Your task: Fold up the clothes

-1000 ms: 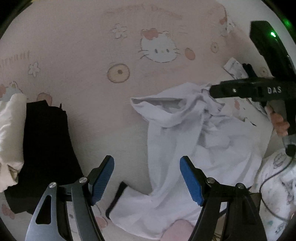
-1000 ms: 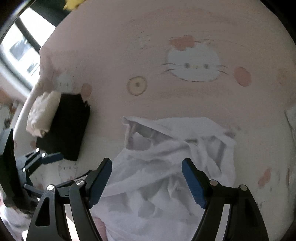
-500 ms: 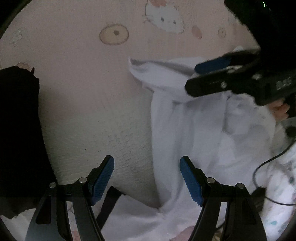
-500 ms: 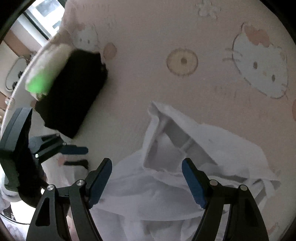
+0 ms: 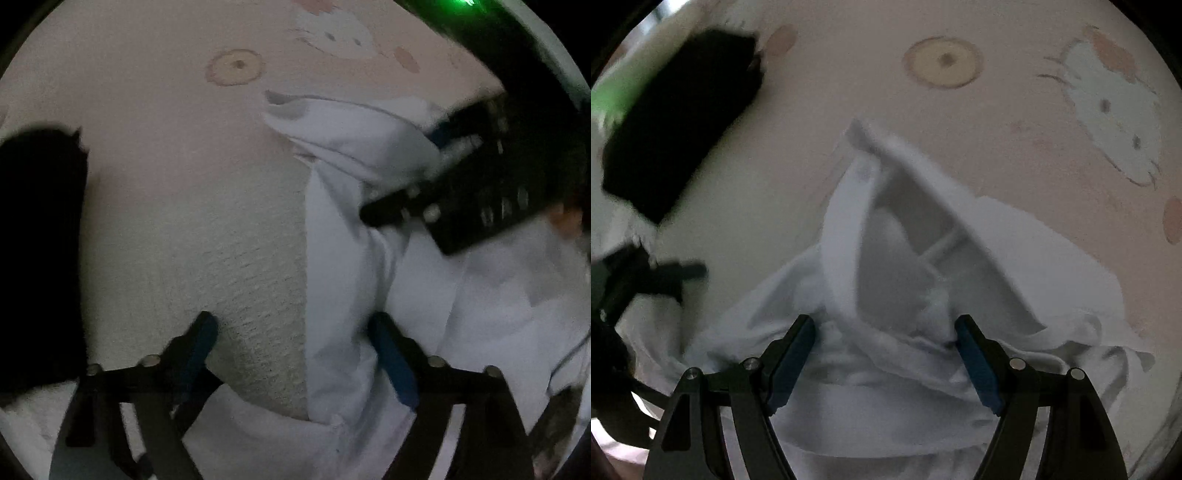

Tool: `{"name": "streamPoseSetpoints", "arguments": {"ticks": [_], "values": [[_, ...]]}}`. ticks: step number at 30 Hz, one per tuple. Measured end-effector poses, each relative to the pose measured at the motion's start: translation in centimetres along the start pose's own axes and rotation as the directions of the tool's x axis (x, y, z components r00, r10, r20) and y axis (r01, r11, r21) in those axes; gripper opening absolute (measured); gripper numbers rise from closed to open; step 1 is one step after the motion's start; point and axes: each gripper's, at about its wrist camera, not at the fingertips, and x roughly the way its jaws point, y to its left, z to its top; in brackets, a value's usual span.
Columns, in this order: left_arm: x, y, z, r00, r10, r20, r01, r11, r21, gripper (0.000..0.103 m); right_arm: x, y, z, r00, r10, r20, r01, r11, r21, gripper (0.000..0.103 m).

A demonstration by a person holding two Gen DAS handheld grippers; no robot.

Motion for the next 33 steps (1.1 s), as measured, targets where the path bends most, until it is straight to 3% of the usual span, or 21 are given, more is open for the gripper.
{"name": "streamPoseSetpoints", "arguments": {"ticks": [1,7,11,12,13,15,17,21,23,26,29,33], "values": [[0.0,0.1,-0.1,1.000,-0.011,0.009,0.011,1.000,-0.022,0.089,0.4,0.3,-0.2,1.000,-0.016,-0.002,0.016,1.000,-0.012,0.080],[0.1,-1.0,0.0,1.000,0.028,0.014,-0.027,0.999,-0.035,0.092,-0.1,-2.3,-0.7,0.990,0.112,0.081,-0.124,0.979,0.163,0.081],[-0.1,-1.4,0.2,0.999,0.047,-0.005,-0.047,0.997,-0.056,0.092,-0.1,-1.9,-0.9,0.992,0.096,0.087,-0.108,0.984,0.143,0.082],[-0.2,-1.6,0.3,0.999,0.052,-0.011,-0.053,0.997,-0.062,0.091,-0.2,-1.7,-0.9,0.993,0.083,0.085,-0.094,0.986,0.137,0.077],[-0.4,-1.7,0.3,0.999,0.046,-0.007,-0.047,0.996,-0.071,0.086,-0.3,-1.4,-0.9,0.995,0.051,0.081,-0.061,0.990,0.129,0.072],[-0.8,-1.9,0.3,0.999,0.035,-0.001,-0.035,0.996,-0.087,0.076,-0.7,-1.1,-0.8,0.996,0.020,0.093,-0.031,0.993,0.118,0.049],[-1.0,-2.2,0.4,0.999,0.035,-0.008,-0.035,0.996,-0.077,0.068,-1.2,-0.9,-0.8,0.994,0.035,0.103,-0.046,0.993,0.107,0.037],[-1.7,-3.3,0.7,1.000,0.022,-0.002,-0.023,0.999,-0.040,0.044,-1.8,-0.1,-0.8,0.991,-0.038,0.127,0.036,0.999,0.018,0.015],[-2.0,-3.7,0.8,1.000,0.010,0.006,-0.010,1.000,-0.028,0.029,-2.6,-0.1,-0.8,0.986,-0.062,0.157,0.066,0.998,-0.019,0.011],[-2.2,-3.6,0.8,1.000,-0.017,-0.004,0.017,0.999,-0.051,0.022,-3.8,-1.1,-0.5,0.977,-0.072,0.199,0.074,0.997,-0.006,0.010],[-2.3,-3.4,1.0,0.999,-0.043,-0.005,0.042,0.995,-0.089,0.017,-4.6,-2.9,-0.6,0.972,-0.063,0.227,0.051,0.997,0.061,0.008],[-3.0,-3.3,1.0,1.000,-0.019,0.007,0.020,0.994,-0.110,0.017,-5.7,-5.8,0.1,0.961,-0.043,0.272,0.003,0.989,0.147,0.008]]}}
